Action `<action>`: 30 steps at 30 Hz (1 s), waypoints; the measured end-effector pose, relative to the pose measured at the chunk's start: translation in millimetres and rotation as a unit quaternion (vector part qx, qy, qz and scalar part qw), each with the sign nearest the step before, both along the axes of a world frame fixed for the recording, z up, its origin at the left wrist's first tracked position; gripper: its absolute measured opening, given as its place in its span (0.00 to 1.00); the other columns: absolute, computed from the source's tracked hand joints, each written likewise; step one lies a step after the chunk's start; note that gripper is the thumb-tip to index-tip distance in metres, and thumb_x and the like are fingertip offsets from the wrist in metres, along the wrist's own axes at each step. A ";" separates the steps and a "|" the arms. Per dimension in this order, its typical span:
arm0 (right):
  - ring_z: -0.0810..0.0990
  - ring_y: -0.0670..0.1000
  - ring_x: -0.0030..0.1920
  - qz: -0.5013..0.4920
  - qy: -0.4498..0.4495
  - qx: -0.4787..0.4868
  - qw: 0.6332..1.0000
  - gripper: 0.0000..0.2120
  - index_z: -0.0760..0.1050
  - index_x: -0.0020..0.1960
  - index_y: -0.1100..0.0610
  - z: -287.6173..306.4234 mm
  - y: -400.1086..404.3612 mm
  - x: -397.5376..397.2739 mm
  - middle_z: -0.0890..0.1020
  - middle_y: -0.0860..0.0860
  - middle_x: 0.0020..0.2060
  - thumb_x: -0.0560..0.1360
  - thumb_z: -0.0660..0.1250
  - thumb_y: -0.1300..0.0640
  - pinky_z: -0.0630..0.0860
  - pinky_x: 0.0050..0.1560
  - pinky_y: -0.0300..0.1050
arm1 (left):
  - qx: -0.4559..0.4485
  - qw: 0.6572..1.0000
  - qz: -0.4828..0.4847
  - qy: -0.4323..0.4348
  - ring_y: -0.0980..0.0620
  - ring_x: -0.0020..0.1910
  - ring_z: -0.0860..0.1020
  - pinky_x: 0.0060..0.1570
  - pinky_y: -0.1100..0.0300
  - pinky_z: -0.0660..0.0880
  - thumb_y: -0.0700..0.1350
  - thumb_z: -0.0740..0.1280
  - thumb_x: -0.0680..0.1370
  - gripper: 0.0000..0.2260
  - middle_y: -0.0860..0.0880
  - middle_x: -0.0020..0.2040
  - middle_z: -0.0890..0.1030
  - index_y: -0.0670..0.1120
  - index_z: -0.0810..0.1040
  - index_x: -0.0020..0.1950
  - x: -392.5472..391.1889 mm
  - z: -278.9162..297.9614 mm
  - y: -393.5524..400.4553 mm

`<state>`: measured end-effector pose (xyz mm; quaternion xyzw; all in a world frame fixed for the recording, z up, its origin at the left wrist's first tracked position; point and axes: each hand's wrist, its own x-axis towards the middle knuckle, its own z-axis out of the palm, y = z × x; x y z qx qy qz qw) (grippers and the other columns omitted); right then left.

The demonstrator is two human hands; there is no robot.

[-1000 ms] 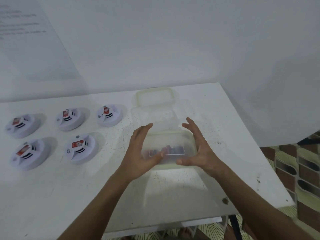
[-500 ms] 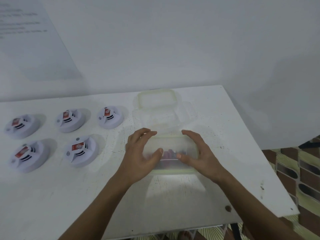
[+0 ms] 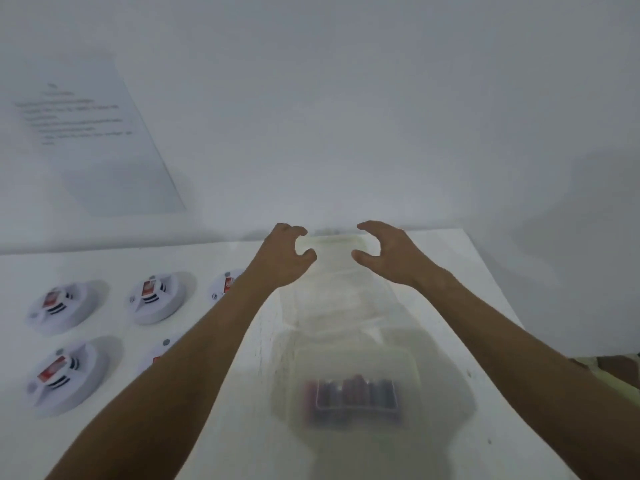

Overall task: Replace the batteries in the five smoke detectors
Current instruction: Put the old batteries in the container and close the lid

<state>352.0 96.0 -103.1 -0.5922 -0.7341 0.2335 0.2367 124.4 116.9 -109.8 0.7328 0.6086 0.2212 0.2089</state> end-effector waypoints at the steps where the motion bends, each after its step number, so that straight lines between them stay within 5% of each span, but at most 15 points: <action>1: 0.63 0.50 0.76 -0.001 -0.011 -0.013 1.000 0.29 0.66 0.76 0.56 -4.1 14.0 -0.8 0.67 0.52 0.76 0.79 0.69 0.51 0.55 0.68 0.33 | -0.013 1.000 0.002 0.011 0.51 0.62 0.72 0.57 0.65 0.61 0.50 0.67 0.78 0.23 0.46 0.71 0.68 0.47 0.71 0.71 0.6 -2.9 11.7; 6: 0.57 0.52 0.79 -0.006 -0.058 -0.088 0.994 0.32 0.62 0.78 0.58 -32.8 59.0 0.2 0.63 0.55 0.78 0.79 0.68 0.49 0.53 0.76 0.45 | -0.084 0.993 0.023 0.073 0.44 0.73 0.65 0.68 0.53 0.64 0.52 0.65 0.78 0.26 0.42 0.73 0.65 0.46 0.67 0.75 3.6 -24.9 50.8; 13: 0.60 0.58 0.78 -0.048 -0.046 -0.180 0.981 0.36 0.60 0.79 0.53 -47.9 85.4 0.8 0.65 0.56 0.77 0.76 0.69 0.42 0.63 0.75 0.56 | -0.165 0.966 0.109 0.165 0.38 0.67 0.65 0.62 0.49 0.67 0.60 0.62 0.78 0.30 0.39 0.68 0.66 0.39 0.65 0.71 15.4 -47.4 64.8; 18: 0.65 0.55 0.75 -0.095 0.095 -0.217 0.967 0.38 0.63 0.77 0.47 -52.7 89.4 -5.8 0.67 0.54 0.75 0.72 0.75 0.45 0.67 0.72 0.51 | -0.162 0.972 0.162 0.058 0.40 0.66 0.68 0.61 0.51 0.68 0.55 0.66 0.76 0.27 0.40 0.66 0.70 0.39 0.67 0.68 25.1 -48.0 67.9; 24: 0.67 0.52 0.73 -0.130 0.265 -0.130 0.947 0.35 0.65 0.76 0.51 -36.6 80.2 -7.4 0.67 0.49 0.75 0.73 0.75 0.53 0.68 0.66 0.45 | -0.114 0.976 0.150 -0.107 0.41 0.71 0.67 0.68 0.51 0.68 0.49 0.67 0.79 0.31 0.39 0.73 0.65 0.41 0.59 0.77 21.1 -38.2 59.2; 30: 0.67 0.46 0.66 -0.115 0.314 -0.039 0.942 0.32 0.66 0.76 0.47 12.0 42.7 -2.2 0.66 0.42 0.74 0.75 0.73 0.55 0.67 0.64 0.43 | -0.002 0.979 0.137 -0.151 0.46 0.72 0.65 0.62 0.58 0.63 0.55 0.66 0.79 0.33 0.45 0.75 0.61 0.50 0.56 0.80 11.2 4.5 33.8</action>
